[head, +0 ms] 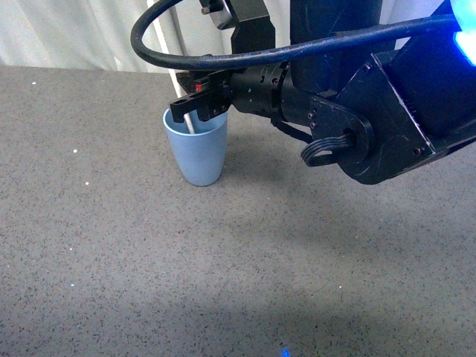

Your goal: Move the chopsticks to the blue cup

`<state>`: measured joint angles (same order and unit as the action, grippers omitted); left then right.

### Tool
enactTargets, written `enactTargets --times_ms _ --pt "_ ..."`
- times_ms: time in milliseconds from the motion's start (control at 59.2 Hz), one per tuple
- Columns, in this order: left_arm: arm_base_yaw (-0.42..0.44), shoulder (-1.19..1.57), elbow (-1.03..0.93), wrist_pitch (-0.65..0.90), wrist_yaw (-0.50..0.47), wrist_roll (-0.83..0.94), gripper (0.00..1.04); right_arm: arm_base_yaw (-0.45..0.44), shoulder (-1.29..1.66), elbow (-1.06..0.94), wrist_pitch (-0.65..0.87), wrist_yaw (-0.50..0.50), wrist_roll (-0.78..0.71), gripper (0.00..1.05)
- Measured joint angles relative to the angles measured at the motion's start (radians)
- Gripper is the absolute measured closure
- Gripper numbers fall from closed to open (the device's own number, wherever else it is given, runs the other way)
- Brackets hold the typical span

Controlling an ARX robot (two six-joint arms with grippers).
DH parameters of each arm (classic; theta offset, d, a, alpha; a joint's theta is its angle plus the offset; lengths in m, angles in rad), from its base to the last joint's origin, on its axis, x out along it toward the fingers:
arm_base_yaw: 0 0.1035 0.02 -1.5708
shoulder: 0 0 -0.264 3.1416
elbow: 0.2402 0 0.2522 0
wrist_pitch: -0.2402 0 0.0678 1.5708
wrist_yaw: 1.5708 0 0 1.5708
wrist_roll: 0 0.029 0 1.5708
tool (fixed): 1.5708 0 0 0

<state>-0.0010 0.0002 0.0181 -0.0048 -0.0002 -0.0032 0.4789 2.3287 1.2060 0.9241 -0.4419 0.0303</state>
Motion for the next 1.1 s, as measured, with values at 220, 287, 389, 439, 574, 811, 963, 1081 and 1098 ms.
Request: enactTargets --times_ms 220,287,389,439,574,811,963,1081,1098 --pt "0.000 0.000 0.000 0.000 0.000 0.000 0.07 -0.015 -0.029 -0.044 0.087 0.084 0.000 0.31" --pt "0.000 0.000 0.000 0.000 0.000 0.000 0.07 -0.025 -0.061 -0.053 0.087 0.128 0.003 0.19" --pt "0.000 0.000 0.000 0.000 0.000 0.000 0.07 -0.026 -0.106 -0.088 0.148 0.311 -0.005 0.13" --pt "0.000 0.000 0.000 0.000 0.001 0.000 0.07 -0.027 -0.150 -0.152 0.203 0.554 -0.014 0.22" --pt "0.000 0.000 0.000 0.000 -0.001 0.000 0.07 -0.072 -0.297 -0.369 0.289 0.814 -0.024 0.44" --pt "0.000 0.000 0.000 0.000 0.000 0.000 0.07 -0.205 -0.573 -0.743 0.356 0.716 -0.027 0.92" --pt "0.000 0.000 0.000 0.000 -0.001 0.000 0.07 -0.251 -0.703 -0.871 0.354 0.659 -0.031 1.04" --pt "0.000 0.000 0.000 0.000 0.000 0.000 0.07 -0.286 -0.799 -0.948 0.331 0.624 -0.031 1.04" --pt "0.000 0.000 0.000 0.000 0.000 0.000 0.07 -0.293 -0.818 -0.960 0.324 0.621 -0.031 1.04"
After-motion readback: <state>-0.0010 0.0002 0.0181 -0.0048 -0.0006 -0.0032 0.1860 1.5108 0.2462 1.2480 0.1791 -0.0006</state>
